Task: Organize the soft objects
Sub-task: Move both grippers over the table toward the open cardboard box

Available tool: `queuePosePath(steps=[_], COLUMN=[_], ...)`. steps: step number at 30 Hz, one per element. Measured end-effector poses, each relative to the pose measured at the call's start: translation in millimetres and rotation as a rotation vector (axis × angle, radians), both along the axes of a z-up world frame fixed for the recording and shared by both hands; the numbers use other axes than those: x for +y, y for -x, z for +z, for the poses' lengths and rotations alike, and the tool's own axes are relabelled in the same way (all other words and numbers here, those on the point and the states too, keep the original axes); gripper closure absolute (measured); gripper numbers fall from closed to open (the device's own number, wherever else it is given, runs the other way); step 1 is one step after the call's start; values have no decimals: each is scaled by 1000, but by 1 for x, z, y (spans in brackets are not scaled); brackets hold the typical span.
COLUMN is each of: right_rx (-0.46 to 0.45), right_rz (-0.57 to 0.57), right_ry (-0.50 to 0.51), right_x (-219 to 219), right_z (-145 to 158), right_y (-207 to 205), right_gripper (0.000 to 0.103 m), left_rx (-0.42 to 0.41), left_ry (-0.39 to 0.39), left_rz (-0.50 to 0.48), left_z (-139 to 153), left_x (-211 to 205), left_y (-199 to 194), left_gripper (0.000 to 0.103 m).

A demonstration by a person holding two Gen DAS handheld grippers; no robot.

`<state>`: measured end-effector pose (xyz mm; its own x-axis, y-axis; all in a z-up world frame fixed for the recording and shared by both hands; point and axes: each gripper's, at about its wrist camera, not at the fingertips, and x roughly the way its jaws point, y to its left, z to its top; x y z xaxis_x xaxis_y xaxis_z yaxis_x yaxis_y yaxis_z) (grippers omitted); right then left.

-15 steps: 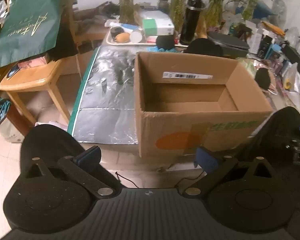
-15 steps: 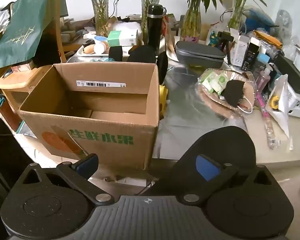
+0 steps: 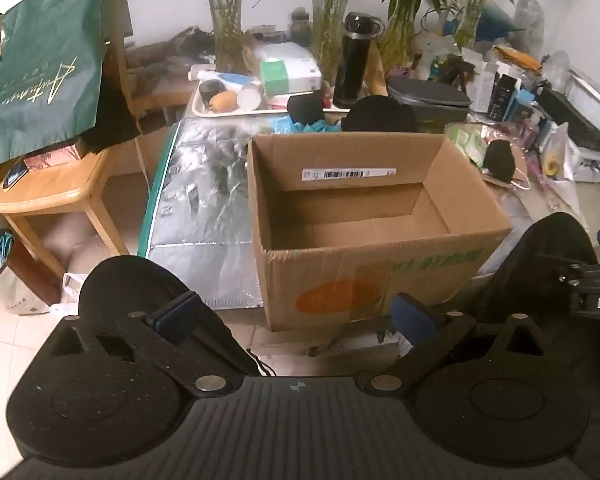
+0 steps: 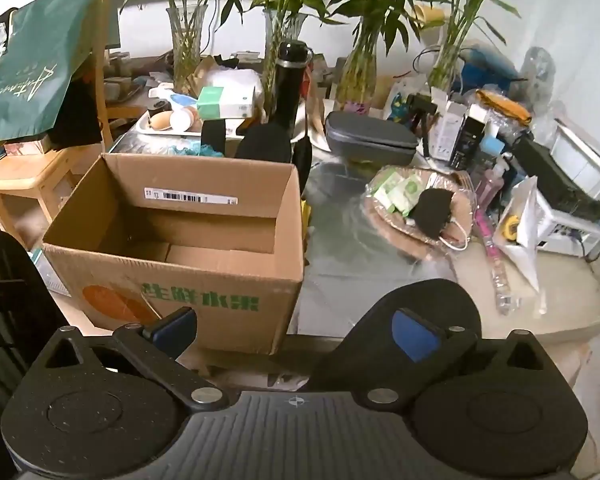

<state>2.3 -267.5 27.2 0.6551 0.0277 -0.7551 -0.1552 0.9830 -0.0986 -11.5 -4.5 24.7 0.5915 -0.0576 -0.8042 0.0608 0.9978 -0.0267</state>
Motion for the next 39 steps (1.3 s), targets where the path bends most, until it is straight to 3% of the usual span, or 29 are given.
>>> queuePosePath(steps=[15, 21, 31, 39], right_rx=[-44, 0, 99, 146], right_rz=[4, -3, -24, -31], right_ry=[59, 63, 76, 83], right_x=[22, 22, 16, 14], right_z=[34, 22, -8, -22], right_y=[-4, -12, -35, -54], right_gripper=[0, 0, 0, 0], left_rx=[-76, -64, 40, 78], left_ry=[-3, -6, -26, -21], left_rz=[25, 32, 34, 22], left_z=[33, 27, -1, -11], left_x=[6, 8, 9, 7], left_y=[-10, -15, -34, -47], left_gripper=[0, 0, 0, 0])
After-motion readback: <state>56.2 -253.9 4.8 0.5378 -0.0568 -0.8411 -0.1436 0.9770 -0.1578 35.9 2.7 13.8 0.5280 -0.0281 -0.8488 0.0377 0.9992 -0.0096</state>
